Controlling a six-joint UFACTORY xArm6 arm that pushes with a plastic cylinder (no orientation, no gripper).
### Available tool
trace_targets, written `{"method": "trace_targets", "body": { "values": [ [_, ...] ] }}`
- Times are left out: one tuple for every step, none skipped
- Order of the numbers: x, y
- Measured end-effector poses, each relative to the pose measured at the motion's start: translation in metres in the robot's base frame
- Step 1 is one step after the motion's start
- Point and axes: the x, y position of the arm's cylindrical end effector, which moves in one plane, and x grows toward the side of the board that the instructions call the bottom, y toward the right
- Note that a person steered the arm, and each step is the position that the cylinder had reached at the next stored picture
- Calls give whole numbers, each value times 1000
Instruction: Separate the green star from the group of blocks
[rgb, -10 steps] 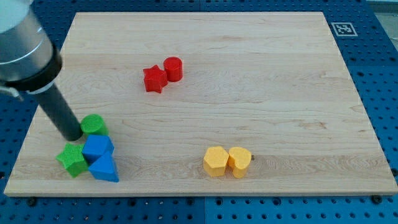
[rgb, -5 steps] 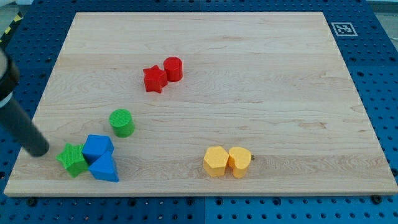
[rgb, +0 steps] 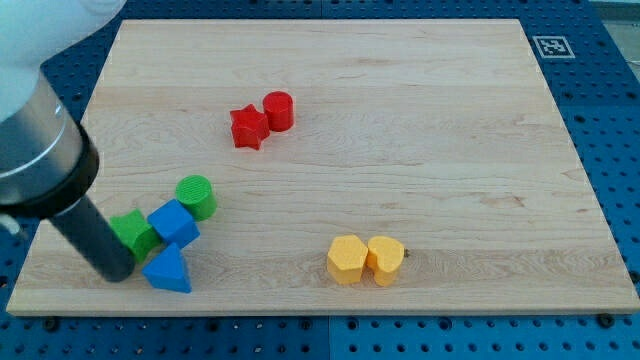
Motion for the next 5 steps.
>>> {"method": "trace_targets", "body": {
  "values": [
    [-23,0],
    [-45,0],
    [-55,10],
    [-60,35],
    [-83,54]
  ]
}}
